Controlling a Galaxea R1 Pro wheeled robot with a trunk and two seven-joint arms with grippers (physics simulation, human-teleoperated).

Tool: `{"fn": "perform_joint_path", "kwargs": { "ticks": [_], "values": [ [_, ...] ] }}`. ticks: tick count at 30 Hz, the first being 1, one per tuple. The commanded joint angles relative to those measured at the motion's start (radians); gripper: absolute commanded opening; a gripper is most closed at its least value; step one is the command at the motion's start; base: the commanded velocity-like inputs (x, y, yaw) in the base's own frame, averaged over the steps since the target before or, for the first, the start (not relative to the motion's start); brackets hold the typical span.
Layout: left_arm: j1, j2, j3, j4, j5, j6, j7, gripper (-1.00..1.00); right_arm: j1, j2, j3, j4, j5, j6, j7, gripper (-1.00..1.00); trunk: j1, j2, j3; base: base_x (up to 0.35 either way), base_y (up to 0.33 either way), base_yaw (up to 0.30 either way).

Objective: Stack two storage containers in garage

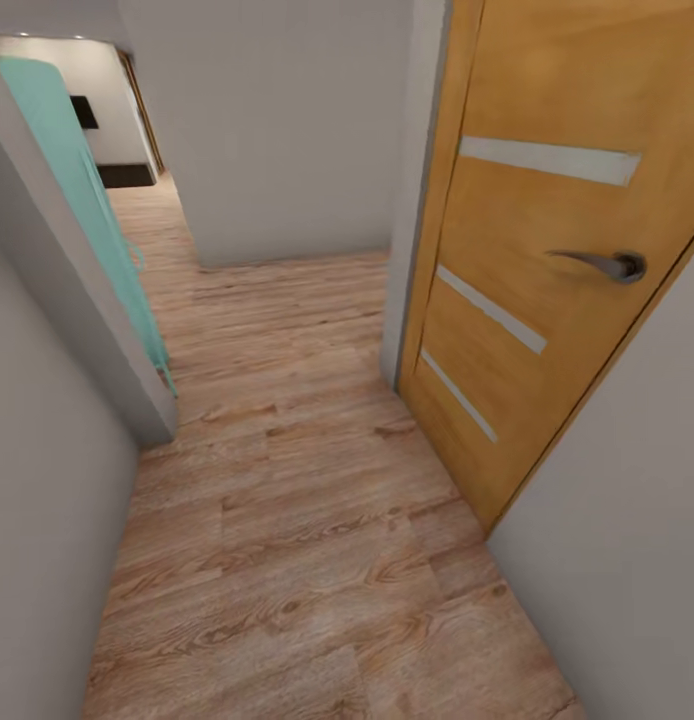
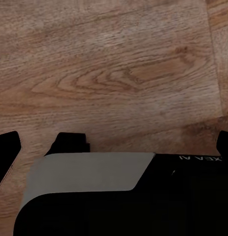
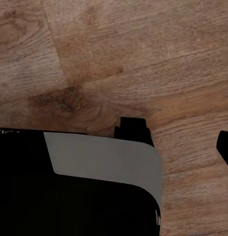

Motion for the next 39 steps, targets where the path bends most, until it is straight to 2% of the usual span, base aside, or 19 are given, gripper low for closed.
{"fn": "perform_joint_path", "kwargs": {
  "ticks": [1,21,39],
  "values": [
    [-0.001,0.0,-0.009,0.001,0.008,-0.004,0.005,1.0,0.0,-0.001,0.004,-0.002,0.0,0.005,0.001,1.0,0.0,0.0,0.0,0.301,0.074,0.282],
    [-0.001,0.0,-0.009,0.003,0.008,-0.004,0.005,1.0,0.0,-0.001,0.004,-0.002,0.0,0.005,-0.005,1.0,0.0,0.0,0.014,0.301,0.039,0.281],
    [-0.001,0.0,-0.01,0.003,0.007,-0.004,0.005,1.0,0.0,-0.001,0.004,-0.002,-0.001,0.005,-0.006,1.0,0.0,0.0,0.029,0.304,-0.037,0.261]
  ]
}}
